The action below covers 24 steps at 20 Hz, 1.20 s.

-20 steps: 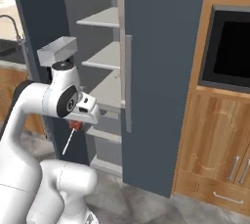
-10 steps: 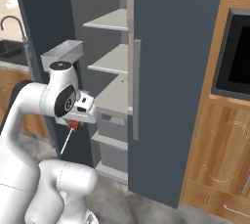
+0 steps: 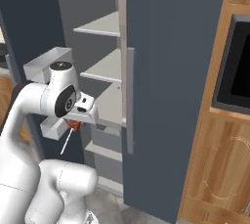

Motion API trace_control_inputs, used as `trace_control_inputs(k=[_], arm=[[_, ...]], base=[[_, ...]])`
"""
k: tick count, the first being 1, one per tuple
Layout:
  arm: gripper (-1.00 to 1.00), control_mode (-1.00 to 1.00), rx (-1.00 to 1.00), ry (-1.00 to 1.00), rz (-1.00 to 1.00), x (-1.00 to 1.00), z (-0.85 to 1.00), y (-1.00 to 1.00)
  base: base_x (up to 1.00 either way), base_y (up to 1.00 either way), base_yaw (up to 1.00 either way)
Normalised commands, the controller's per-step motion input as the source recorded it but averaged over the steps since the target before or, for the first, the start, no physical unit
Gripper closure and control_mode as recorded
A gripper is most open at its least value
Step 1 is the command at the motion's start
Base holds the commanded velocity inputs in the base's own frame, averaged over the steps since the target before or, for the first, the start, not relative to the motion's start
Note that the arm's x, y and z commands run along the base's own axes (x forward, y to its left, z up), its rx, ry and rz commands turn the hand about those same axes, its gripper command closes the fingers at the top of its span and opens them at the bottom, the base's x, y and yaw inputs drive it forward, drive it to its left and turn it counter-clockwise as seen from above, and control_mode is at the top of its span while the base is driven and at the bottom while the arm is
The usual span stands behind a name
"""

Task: Store the kebab skewer in the freezer for long-term storage. Close the freezer door after placing the cooked food.

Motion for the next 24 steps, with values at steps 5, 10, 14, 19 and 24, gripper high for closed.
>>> trace_control_inputs(k=[5, 10, 14, 19, 24], arm=[[1.0, 1.0, 0.0, 0.0, 0.0, 0.0, 0.0, 0.0], [1.0, 1.0, 0.0, 0.0, 0.0, 0.0, 0.0, 0.0], [1.0, 1.0, 0.0, 0.0, 0.0, 0.0, 0.0, 0.0], [1.0, 1.0, 0.0, 0.0, 0.0, 0.0, 0.0, 0.0], [1.0, 1.0, 0.0, 0.0, 0.0, 0.0, 0.0, 0.0]], base=[[0.28, 0.05, 0.07], [0.0, 0.13, 0.0], [0.0, 0.2, 0.0], [0.0, 0.19, 0.0], [0.03, 0.17, 0.0]])
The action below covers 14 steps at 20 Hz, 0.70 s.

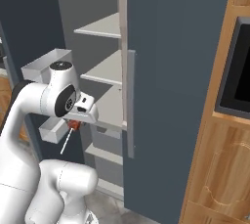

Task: Store the kebab skewer in the freezer for long-term storage. Close the freezer door after placing the cooked food.

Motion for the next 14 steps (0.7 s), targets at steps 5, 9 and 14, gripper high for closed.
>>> trace_control_inputs(k=[5, 9, 14], arm=[[1.0, 1.0, 0.0, 0.0, 0.0, 0.0, 0.0, 0.0], [1.0, 1.0, 0.0, 0.0, 0.0, 0.0, 0.0, 0.0], [1.0, 1.0, 0.0, 0.0, 0.0, 0.0, 0.0, 0.0]], base=[[0.09, 0.17, 0.0], [0.1, 0.22, 0.0], [0.1, 0.31, 0.03]])
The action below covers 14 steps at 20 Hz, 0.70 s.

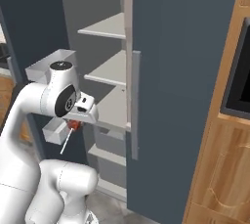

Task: Store the kebab skewer in the freezer for long-term storage. Close the freezer door after placing the cooked food.

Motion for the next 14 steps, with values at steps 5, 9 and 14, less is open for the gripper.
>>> trace_control_inputs(k=[5, 9, 14], arm=[[1.0, 1.0, 0.0, 0.0, 0.0, 0.0, 0.0, 0.0], [1.0, 1.0, 0.0, 0.0, 0.0, 0.0, 0.0, 0.0], [1.0, 1.0, 0.0, 0.0, 0.0, 0.0, 0.0, 0.0]], base=[[0.29, 0.19, 0.21], [0.03, -0.12, 0.28], [0.13, -0.06, 0.23]])
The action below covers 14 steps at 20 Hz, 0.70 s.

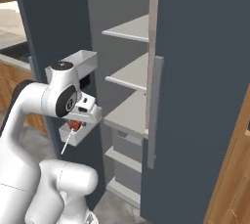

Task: Store the kebab skewer in the freezer for long-term storage. Close the freezer door after placing the cooked food.

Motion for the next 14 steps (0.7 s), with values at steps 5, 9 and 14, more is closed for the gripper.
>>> trace_control_inputs(k=[5, 9, 14], arm=[[1.0, 1.0, 0.0, 0.0, 0.0, 0.0, 0.0, 0.0], [1.0, 1.0, 0.0, 0.0, 0.0, 0.0, 0.0, 0.0], [1.0, 1.0, 0.0, 0.0, 0.0, 0.0, 0.0, 0.0]], base=[[0.32, -0.21, 0.11], [0.27, -0.4, 0.13], [0.09, -0.22, 0.08]])
